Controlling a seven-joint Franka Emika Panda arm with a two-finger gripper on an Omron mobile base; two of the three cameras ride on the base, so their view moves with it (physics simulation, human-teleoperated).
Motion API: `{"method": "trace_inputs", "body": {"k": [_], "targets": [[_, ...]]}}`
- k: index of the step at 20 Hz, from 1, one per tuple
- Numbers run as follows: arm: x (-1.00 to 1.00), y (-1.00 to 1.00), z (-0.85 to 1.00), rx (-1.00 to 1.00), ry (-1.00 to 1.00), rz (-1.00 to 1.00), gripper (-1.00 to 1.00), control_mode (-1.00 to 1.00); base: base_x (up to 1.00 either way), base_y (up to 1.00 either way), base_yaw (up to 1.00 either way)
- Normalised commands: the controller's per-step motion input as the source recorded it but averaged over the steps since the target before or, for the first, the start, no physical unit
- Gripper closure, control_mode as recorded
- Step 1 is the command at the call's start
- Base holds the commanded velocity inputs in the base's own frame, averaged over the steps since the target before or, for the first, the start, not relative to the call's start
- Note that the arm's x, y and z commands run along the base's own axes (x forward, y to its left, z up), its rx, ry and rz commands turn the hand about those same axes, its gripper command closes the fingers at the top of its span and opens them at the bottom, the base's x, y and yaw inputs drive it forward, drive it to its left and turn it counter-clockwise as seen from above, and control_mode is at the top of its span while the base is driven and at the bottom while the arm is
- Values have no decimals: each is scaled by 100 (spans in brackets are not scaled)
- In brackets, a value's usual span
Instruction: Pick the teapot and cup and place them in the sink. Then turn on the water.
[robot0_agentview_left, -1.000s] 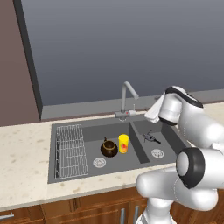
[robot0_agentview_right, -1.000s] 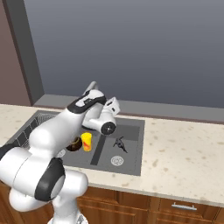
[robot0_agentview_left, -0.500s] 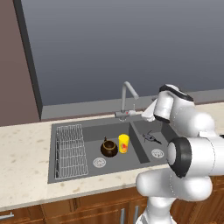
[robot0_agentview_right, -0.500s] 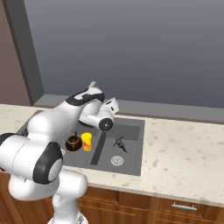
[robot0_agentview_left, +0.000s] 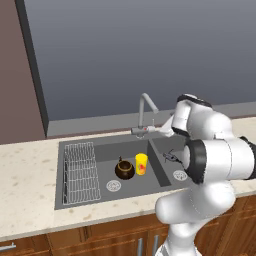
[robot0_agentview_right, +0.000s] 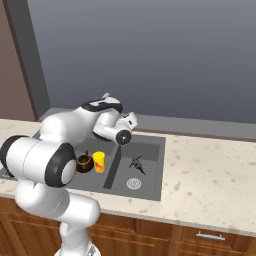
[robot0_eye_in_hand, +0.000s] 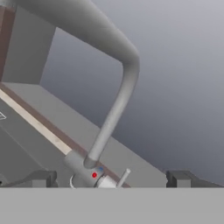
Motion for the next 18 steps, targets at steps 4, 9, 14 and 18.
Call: {"method": "trace_inputs", "body": {"k": [4, 9, 14, 18], "targets": [[29, 0, -34, 0, 3, 0, -100, -100, 0, 0, 0], [37, 0, -22, 0, 2, 0, -100, -100, 0, 0, 0], [41, 0, -16, 3, 2, 0, -100, -100, 0, 0, 0], [38, 0, -22, 3, 1, 0, -100, -100, 0, 0, 0]]}}
